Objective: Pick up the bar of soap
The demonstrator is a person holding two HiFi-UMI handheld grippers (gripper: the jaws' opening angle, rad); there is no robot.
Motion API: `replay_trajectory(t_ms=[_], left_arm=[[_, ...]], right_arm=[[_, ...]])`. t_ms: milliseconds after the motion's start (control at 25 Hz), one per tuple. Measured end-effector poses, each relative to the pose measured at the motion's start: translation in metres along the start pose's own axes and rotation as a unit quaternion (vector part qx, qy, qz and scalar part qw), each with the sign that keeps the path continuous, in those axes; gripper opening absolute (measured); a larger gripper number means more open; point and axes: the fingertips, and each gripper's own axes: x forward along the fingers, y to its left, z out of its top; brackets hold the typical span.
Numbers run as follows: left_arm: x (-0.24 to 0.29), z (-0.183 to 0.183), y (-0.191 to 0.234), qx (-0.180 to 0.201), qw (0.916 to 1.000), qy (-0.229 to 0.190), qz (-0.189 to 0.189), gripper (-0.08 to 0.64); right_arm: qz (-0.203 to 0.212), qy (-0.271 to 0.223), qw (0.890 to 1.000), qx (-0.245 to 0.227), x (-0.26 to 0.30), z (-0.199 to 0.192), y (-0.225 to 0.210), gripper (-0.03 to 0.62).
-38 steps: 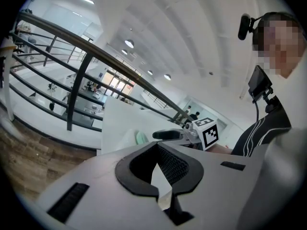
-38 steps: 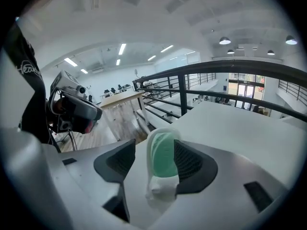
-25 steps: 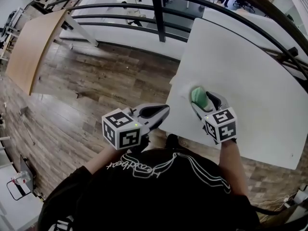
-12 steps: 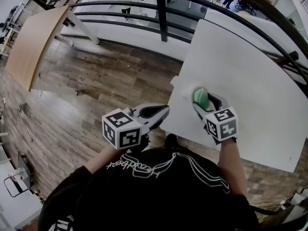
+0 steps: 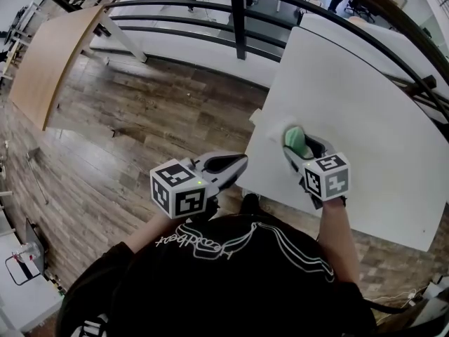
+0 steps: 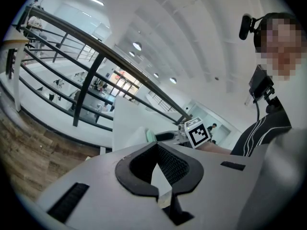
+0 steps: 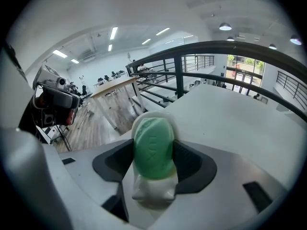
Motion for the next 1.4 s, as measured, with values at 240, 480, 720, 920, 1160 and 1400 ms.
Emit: replay_trajectory(t_ms=[240, 480, 720, 920, 1160, 1400], left_arm=[[0.001, -0.006, -0.002, -0.002, 1.0000, 0.003, 0.000, 0.005], [0.000, -0.004, -0.004, 0.002, 1.0000, 0.004, -0.002, 0.005], [-0.007, -0.003, -0.011, 0.012, 0.9999, 0.010, -0.005, 0.005], [-0.015, -0.004, -0.017, 0.019, 0.9998, 0.008, -0.009, 0.005], [-0.032, -0.004, -0.034, 0.038, 0.9991, -0.002, -0.020, 0.005], [-0.060, 0.000, -0.060, 0.050, 0.9977, -0.027, -0.037, 0.005]], right_arm=[[-0.015, -0.010, 1.000, -0.008, 0.000, -0.001, -0.002, 0.230], [-0.034, -0.023, 0.999, -0.015, 0.000, 0.001, -0.004, 0.230], [-0.040, -0.053, 0.998, 0.005, -0.011, 0.006, -0.003, 0.230], [-0.059, -0.089, 0.994, 0.001, -0.028, 0.017, 0.000, 0.230], [-0.075, -0.159, 0.984, -0.005, -0.077, 0.047, 0.024, 0.230], [-0.064, -0.204, 0.976, -0.030, -0.126, 0.068, 0.078, 0.230]])
